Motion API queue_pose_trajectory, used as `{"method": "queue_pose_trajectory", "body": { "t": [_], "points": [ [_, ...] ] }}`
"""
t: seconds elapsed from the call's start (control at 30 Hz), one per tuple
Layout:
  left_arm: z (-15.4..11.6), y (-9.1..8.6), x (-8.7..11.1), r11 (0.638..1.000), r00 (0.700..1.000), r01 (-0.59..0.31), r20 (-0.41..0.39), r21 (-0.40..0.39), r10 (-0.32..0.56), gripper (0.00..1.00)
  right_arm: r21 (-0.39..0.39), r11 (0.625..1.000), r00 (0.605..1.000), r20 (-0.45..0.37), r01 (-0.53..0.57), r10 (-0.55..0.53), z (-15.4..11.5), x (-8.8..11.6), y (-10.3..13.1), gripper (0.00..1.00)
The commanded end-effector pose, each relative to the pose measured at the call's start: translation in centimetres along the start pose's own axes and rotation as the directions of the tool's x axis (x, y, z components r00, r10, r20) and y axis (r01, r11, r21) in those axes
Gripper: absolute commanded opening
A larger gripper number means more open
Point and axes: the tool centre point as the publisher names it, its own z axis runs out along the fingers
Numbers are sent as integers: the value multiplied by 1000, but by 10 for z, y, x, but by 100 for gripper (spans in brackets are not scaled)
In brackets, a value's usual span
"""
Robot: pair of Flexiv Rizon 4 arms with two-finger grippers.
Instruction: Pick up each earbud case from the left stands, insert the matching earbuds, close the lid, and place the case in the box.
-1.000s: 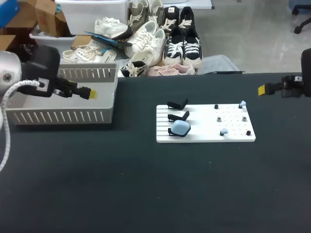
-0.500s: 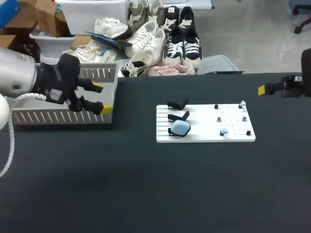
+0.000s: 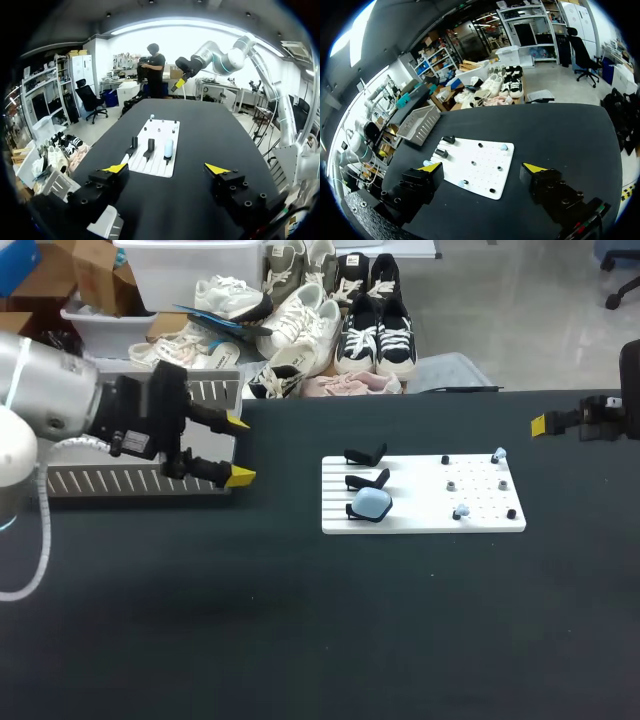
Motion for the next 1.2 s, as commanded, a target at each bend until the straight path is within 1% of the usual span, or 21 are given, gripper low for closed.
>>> {"method": "queue_pose_trajectory", "body": {
  "t": [0.03,0.17,0.23,0.33,0.37,0.53,0.67,0.97,1.07,1.2],
  "points": [
    [18,5,1,1000,1000,-25,-12,8,26,100,0,1000,1000,0,0,0,0,0,0,100],
    [30,3,2,999,999,-40,-10,14,40,100,0,1000,1000,0,0,0,0,0,0,100],
    [37,4,2,998,998,-54,9,-17,55,100,0,1000,1000,0,0,0,0,0,0,100],
    [45,3,1,998,998,-55,25,-10,55,100,0,1000,1000,0,0,0,0,0,0,100],
    [49,3,1,998,998,-63,23,4,63,100,0,1000,1000,0,0,0,0,0,0,100],
    [61,1,2,995,995,-94,30,23,94,100,0,1000,1000,0,0,0,0,0,0,100],
    [69,3,4,995,995,-90,47,49,88,100,0,1000,1000,0,0,0,0,0,0,100],
    [89,4,6,993,994,-102,49,60,99,100,0,1000,1000,0,0,0,0,0,0,100],
    [100,2,10,991,992,-126,25,41,125,100,0,1000,1000,0,0,0,0,0,0,100],
    [112,-1,15,991,991,-131,14,38,130,100,0,1000,1000,0,0,0,0,0,0,100]
  ]
}}
